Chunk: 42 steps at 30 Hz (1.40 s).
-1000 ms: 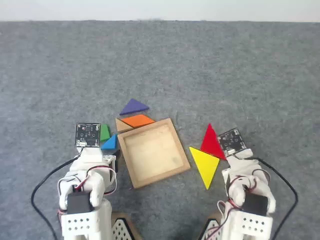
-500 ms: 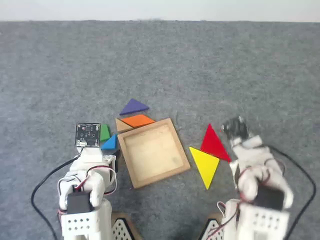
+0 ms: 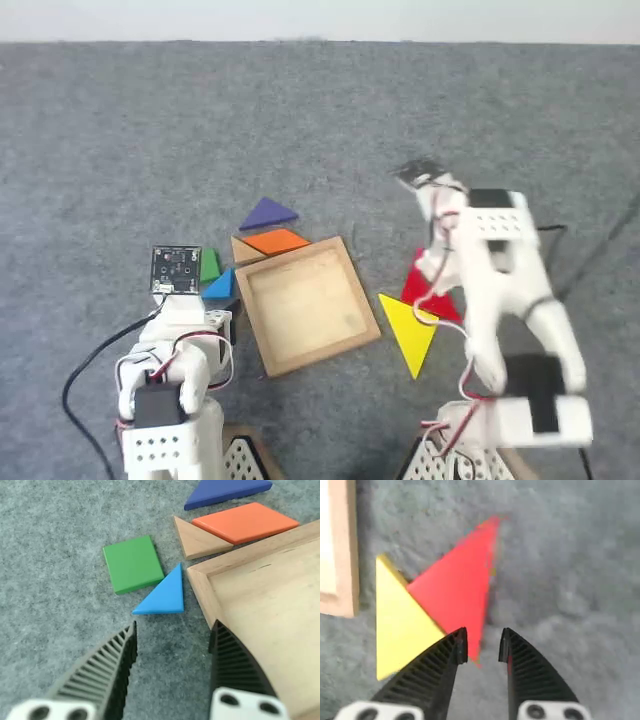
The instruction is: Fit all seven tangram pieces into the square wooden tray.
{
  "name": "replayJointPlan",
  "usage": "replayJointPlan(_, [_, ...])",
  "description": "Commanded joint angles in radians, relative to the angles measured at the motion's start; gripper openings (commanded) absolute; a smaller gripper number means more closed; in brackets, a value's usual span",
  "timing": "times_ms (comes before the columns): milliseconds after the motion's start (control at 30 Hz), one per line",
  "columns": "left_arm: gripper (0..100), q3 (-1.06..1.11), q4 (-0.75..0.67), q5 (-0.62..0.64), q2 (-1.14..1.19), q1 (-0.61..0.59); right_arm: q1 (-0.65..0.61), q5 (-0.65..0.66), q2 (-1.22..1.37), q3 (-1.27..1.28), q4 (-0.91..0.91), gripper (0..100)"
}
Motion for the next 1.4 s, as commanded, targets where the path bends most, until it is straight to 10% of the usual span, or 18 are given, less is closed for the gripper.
replayJointPlan(0, [23, -0.010, 0.005, -0.005, -0.018, 0.000, -0.105, -0.011, 0.071, -0.075, -0.022, 17.8])
replayJointPlan(333, [23, -0.010, 0.005, -0.005, -0.018, -0.002, -0.266, -0.304, 0.081, 0.034, -0.186, 32.1])
replayJointPlan(1100, [23, -0.010, 0.005, -0.005, -0.018, -0.002, -0.153, -0.407, 0.084, 0.164, -0.272, 31.9])
replayJointPlan(1367, [23, -0.010, 0.005, -0.005, -0.018, -0.002, -0.148, -0.407, 0.084, 0.164, -0.271, 6.0])
